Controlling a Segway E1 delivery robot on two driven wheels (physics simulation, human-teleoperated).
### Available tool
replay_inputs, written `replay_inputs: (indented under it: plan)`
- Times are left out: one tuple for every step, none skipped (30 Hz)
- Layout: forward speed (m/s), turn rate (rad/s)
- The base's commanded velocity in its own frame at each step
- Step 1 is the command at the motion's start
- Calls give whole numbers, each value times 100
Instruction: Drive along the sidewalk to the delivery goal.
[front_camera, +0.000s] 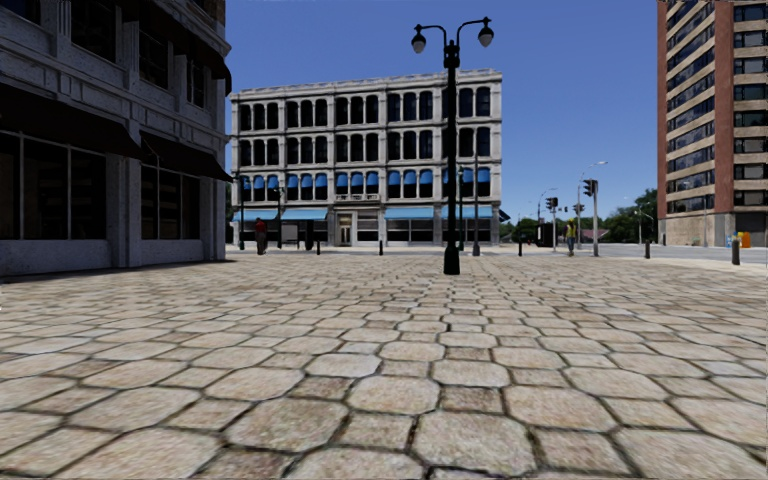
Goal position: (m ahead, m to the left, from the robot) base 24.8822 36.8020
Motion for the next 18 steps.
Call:
replay_inputs:
  plan:
    - [200, 37]
    - [200, 37]
    - [200, 31]
    - [200, 28]
    - [200, 21]
    - [200, 19]
    - [200, 18]
    - [200, 18]
    - [200, 7]
    - [200, 0]
    - [200, 0]
    - [200, 0]
    - [200, 0]
    - [200, 0]
    - [200, 0]
    - [200, 0]
    - [200, 0]
    - [200, 0]
